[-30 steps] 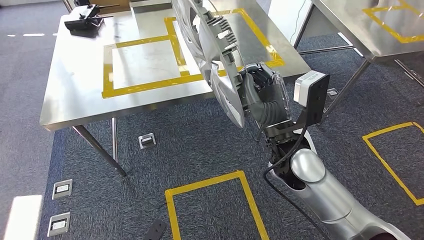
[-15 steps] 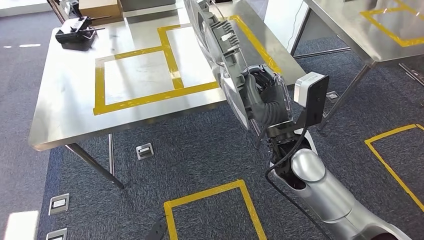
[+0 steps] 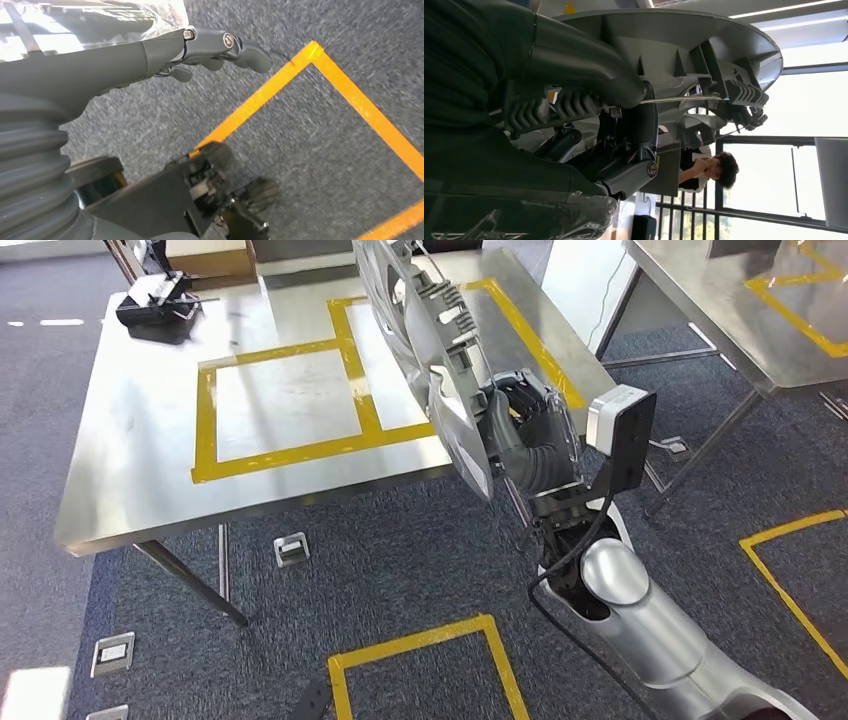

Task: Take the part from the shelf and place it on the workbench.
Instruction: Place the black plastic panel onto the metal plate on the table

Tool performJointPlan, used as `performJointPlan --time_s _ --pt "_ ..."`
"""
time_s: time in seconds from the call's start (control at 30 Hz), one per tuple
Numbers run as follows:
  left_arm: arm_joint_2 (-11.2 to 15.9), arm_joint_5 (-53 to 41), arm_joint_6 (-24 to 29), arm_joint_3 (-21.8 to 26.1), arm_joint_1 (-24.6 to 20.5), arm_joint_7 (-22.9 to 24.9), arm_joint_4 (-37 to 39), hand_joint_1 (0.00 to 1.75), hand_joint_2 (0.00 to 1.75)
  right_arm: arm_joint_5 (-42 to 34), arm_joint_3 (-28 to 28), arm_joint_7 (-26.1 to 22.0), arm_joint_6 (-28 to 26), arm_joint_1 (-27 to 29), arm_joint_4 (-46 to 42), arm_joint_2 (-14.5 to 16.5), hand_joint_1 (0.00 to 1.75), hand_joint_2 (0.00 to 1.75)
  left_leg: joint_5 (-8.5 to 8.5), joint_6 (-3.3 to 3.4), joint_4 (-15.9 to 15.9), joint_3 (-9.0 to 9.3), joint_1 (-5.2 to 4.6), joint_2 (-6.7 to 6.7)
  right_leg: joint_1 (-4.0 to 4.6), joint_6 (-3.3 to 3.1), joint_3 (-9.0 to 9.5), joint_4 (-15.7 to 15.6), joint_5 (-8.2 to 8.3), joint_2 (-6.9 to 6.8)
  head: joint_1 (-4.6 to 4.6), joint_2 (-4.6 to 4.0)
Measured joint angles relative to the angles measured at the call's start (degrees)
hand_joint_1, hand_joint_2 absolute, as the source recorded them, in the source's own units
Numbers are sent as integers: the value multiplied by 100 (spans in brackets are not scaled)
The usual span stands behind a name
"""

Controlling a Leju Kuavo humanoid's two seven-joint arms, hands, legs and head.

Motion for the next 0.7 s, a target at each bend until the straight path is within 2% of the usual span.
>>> performJointPlan --time_s 0.03,0.1,0.17,0.23,0.27,0.3,0.33,0.37,0.43,0.47,0.5,0.57,0.63,0.67,0.7 --pt "-1 -3 -3 -1 -1 0 -1 0 175 0 -2 -4 1 -4 3 -1 175 175 -21 -35 -10 14 0 2 21 -53 28 -46 -63 -4 3 0" --pt "-7 -7 -4 -2 -4 -2 -1 0 175 0 -12 -11 0 4 6 -9 175 175 -67 -86 -26 73 -10 7 10 -139 127 -122 -121 -10 8 0" --pt "-9 -9 -1 -3 -11 -5 0 0 175 0 -10 -16 -1 17 16 -16 175 175 -174 -68 251 2 -33 7 -19 -194 291 -220 -163 -11 -11 0" --pt "-2 -8 -1 -3 -4 -7 1 0 175 0 -1 -17 -2 38 36 -17 175 175 -399 -33 944 -362 -56 6 -28 -226 416 -268 -217 -11 -35 0" --pt "2 -7 -1 -3 6 -6 2 0 175 0 2 -17 -3 52 45 -17 175 175 -508 -41 1280 -588 -65 6 -27 -233 455 -267 -255 -9 -39 0" --pt "6 -7 -2 -3 14 -5 3 0 175 0 2 -17 -3 66 51 -17 175 175 -540 -60 1484 -769 -69 7 -28 -232 493 -257 -299 -3 -40 0" --pt "8 -7 -1 -3 19 -5 4 0 175 0 2 -17 -4 75 54 -17 175 175 -456 -84 1500 -868 -66 8 -33 -227 536 -240 -347 5 -39 0" --pt "9 -7 -1 -3 19 -4 5 0 175 0 2 -17 -4 80 55 -16 175 175 -237 -112 1310 -866 -59 10 -41 -216 588 -219 -402 12 -40 0" --pt "10 -7 -1 -3 12 -4 6 0 175 0 1 -19 -4 77 54 -13 175 175 318 -157 644 -693 -45 17 -61 -179 708 -180 -516 21 -40 0" --pt "10 -7 -1 -3 6 -4 6 0 175 0 1 -21 -2 72 53 -9 175 175 458 -159 333 -606 -51 22 -64 -153 744 -166 -558 24 -49 0" --pt "10 -7 -2 -3 1 -3 6 0 175 0 -1 -25 -1 70 51 -7 175 175 512 -131 150 -547 -62 25 -63 -120 760 -155 -595 27 -56 0" --pt "15 -8 -2 -3 -4 0 8 0 175 0 -5 -34 1 72 48 -3 175 175 425 -31 13 -494 -84 32 -49 -46 774 -136 -647 28 -66 0" --pt "19 -9 -1 -3 -6 1 10 0 175 0 -15 -39 1 70 46 -4 175 175 398 54 -6 -426 -55 30 -40 19 776 -54 -727 20 -54 0" --pt "19 -9 -1 -3 -12 0 10 0 175 0 -16 -39 2 60 45 -3 175 175 386 86 -14 -388 -38 28 -43 41 698 108 -795 17 -40 0" --pt "19 -9 -1 -3 -21 0 10 0 175 0 -17 -40 3 58 46 -2 175 175 367 114 -17 -354 -24 25 -49 61 533 400 -896 15 -27 0"
